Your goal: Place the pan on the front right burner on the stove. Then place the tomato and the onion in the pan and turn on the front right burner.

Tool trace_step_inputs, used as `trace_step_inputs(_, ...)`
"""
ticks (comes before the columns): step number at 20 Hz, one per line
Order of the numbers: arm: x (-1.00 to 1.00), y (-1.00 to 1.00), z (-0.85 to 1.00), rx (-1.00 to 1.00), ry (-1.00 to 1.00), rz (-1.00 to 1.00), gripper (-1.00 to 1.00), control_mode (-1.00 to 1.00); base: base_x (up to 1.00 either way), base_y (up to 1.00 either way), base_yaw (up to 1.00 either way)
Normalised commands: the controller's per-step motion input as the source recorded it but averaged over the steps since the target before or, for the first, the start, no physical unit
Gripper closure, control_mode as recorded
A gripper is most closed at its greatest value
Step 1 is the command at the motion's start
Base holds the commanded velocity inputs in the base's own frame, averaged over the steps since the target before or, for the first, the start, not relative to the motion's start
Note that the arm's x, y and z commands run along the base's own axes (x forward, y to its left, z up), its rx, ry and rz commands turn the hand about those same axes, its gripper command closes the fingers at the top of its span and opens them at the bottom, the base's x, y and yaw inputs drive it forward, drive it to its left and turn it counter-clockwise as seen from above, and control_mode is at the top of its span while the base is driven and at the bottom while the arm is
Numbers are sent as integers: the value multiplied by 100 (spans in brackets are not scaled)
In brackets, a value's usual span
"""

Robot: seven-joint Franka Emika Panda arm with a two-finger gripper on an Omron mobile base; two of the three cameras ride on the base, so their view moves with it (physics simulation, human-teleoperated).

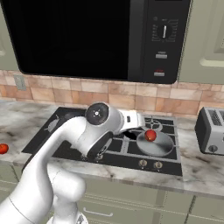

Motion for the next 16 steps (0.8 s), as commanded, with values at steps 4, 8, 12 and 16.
trace_step_inputs(4, 0, 48, 0, 3, 0, -2, -100, -100, 0, 0, 0)
trace_step_inputs(8, -5, 46, -1, 3, -2, -2, -100, -100, 0, 0, 0)
trace_step_inputs(12, -10, 50, 0, 3, -2, -4, -100, -100, 0, 0, 0)
trace_step_inputs(16, -10, 48, 0, 3, 0, -4, -100, -100, 0, 0, 0)
